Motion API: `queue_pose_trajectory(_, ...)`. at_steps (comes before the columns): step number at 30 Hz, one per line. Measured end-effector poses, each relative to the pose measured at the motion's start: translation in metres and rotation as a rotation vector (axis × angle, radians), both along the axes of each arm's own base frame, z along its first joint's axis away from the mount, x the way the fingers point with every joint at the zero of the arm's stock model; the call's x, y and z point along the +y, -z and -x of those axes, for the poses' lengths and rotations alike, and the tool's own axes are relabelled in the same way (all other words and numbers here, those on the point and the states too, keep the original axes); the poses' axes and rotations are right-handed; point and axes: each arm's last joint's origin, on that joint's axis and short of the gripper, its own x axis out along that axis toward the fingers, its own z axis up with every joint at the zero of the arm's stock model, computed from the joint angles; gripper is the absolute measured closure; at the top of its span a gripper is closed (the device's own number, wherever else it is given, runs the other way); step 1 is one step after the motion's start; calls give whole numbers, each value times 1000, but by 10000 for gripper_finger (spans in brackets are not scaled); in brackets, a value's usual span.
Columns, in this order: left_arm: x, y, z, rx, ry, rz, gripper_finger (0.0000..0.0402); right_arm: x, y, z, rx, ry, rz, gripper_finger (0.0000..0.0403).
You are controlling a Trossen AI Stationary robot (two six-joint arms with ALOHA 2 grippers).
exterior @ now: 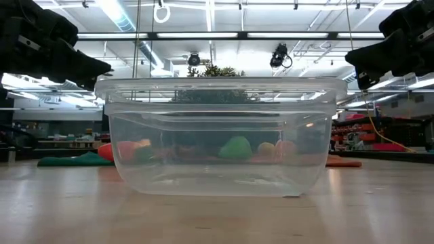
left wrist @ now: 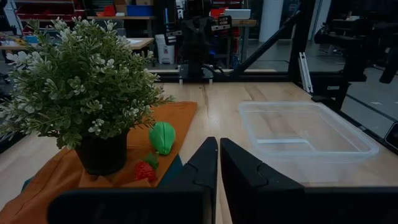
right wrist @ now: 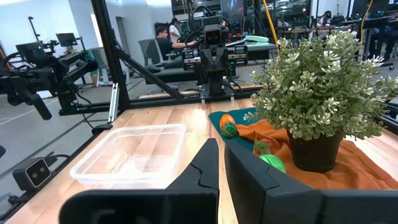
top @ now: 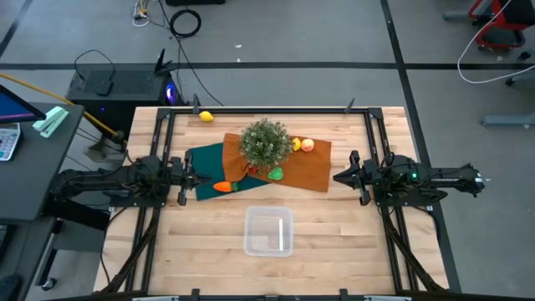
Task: Pick and placing Produce into tupperware
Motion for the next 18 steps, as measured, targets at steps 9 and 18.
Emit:
queue_pose_trajectory(9, 0, 0, 0, 0, 0, 0, 367, 0, 0, 0, 0, 0, 0, 401)
queue_pose_trajectory(18, 0, 0, 0, 0, 0, 0, 378, 0, 0, 0, 0, 0, 0, 401)
